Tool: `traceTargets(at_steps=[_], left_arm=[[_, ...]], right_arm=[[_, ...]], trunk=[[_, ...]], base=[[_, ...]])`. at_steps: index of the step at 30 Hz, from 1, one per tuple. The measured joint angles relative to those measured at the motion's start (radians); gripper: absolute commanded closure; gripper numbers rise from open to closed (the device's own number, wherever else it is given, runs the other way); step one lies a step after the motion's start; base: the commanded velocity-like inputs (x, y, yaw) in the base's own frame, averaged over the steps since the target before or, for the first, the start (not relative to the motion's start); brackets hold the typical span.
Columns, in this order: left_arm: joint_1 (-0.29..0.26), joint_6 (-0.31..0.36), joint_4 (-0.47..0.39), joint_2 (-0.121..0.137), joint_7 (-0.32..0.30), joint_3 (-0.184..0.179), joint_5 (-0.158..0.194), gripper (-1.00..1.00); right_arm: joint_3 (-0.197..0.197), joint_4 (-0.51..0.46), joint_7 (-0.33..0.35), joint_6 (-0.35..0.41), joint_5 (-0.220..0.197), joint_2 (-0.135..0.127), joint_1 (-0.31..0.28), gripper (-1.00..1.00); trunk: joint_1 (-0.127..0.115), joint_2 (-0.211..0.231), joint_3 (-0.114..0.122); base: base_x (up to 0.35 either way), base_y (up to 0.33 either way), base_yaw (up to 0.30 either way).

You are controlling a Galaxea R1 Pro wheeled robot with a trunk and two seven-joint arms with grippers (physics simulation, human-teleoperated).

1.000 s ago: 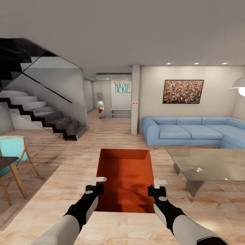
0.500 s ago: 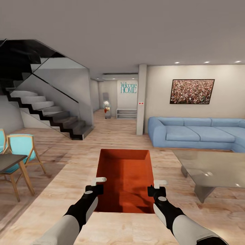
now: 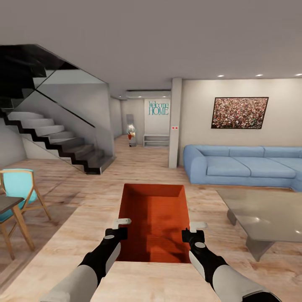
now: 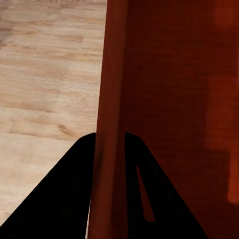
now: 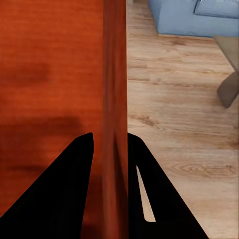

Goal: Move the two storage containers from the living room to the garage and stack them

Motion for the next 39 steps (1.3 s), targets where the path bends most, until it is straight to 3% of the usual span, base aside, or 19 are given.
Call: traceTargets(at_steps=[18, 39], left_arm=[[0.000, 0.000, -0.001, 0.000, 0.000, 0.000, -0.001, 1.00], [0.000, 0.000, -0.001, 0.000, 0.000, 0.000, -0.001, 1.00]], right_arm=[[0.002, 0.000, -0.001, -0.002, -0.003, 0.000, 0.000, 1.00], [0.001, 0.000, -0.001, -0.001, -0.001, 0.000, 0.000, 1.00]], trunk=[[0.000, 0.000, 0.000], [0.000, 0.000, 0.000]], base=[[0.322, 0.000, 0.006], [0.322, 0.000, 0.215]])
